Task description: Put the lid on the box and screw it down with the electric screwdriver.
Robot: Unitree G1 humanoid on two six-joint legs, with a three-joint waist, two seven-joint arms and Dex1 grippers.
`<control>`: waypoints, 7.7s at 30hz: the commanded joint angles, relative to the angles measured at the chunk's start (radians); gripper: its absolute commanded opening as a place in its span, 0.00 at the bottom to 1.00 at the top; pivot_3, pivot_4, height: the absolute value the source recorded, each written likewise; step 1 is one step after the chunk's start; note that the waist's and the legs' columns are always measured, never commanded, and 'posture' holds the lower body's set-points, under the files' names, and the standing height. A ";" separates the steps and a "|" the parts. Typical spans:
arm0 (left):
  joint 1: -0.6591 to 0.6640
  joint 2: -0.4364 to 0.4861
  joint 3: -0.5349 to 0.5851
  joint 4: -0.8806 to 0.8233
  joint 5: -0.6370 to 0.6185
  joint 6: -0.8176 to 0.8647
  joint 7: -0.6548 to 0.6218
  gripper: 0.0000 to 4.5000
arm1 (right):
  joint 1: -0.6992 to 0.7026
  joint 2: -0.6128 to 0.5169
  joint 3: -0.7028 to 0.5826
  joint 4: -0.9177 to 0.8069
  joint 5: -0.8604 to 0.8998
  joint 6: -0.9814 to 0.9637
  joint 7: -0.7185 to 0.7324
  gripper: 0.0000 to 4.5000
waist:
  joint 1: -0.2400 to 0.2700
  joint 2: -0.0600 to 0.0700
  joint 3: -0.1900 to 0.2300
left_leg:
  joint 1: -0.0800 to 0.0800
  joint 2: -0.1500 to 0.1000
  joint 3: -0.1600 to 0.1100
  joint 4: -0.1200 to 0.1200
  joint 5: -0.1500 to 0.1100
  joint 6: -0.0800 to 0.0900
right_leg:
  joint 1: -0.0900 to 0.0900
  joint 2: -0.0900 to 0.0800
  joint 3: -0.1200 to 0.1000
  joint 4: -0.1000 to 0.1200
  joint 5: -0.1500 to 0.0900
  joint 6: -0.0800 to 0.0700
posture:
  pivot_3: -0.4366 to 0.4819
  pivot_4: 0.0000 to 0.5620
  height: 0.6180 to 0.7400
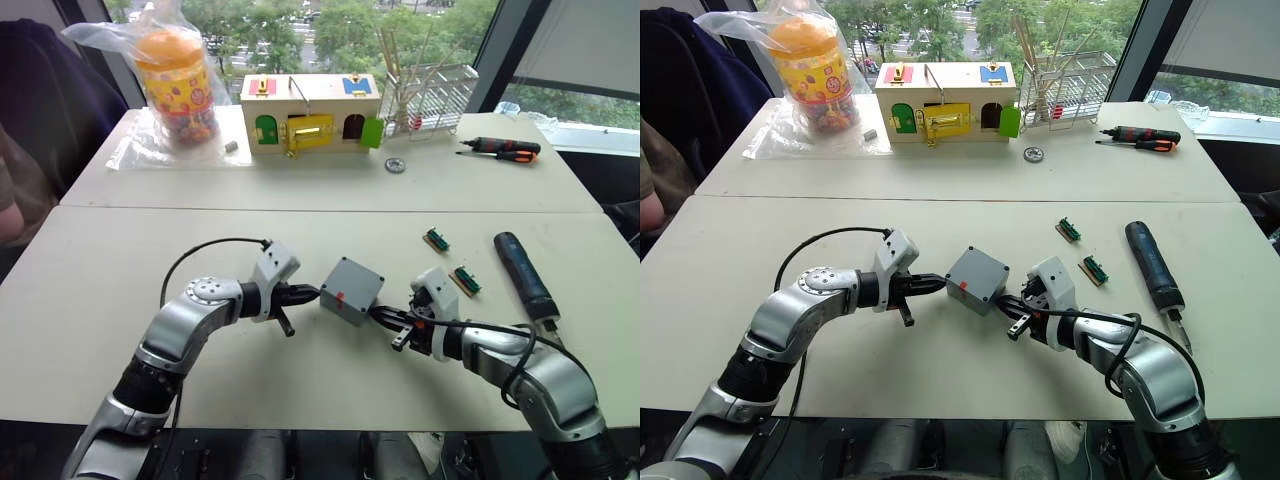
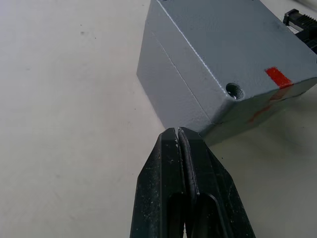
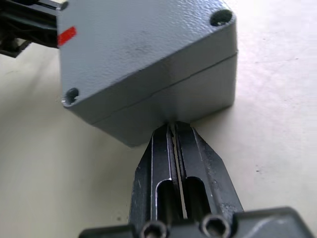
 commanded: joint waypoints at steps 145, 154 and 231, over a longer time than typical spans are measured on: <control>-0.119 0.170 0.061 -0.063 -0.080 -0.065 -0.153 0.00 | -0.165 0.002 -0.096 0.160 0.047 -0.213 0.175 0.01 | -0.001 0.002 0.002 | -0.002 0.000 0.003 0.000 0.000 0.001 | -0.003 0.000 0.003 0.000 0.000 0.000 | 0.48 0.27 0.72; -0.124 0.158 0.056 -0.055 -0.072 -0.072 -0.150 0.00 | -0.173 0.004 -0.129 0.157 0.071 -0.200 0.165 0.01 | -0.001 0.002 0.002 | -0.002 0.000 0.003 0.000 0.000 0.001 | -0.003 0.000 0.003 0.001 0.000 0.000 | 0.48 0.27 0.72; -0.091 0.127 0.107 -0.153 -0.136 -0.111 -0.079 0.00 | -0.971 -0.443 0.208 1.668 -0.601 -0.203 0.711 0.41 | -0.004 0.004 0.005 | 0.001 0.000 0.002 0.002 0.001 -0.002 | 0.004 0.000 0.001 -0.005 0.000 0.000 | 0.48 0.27 0.72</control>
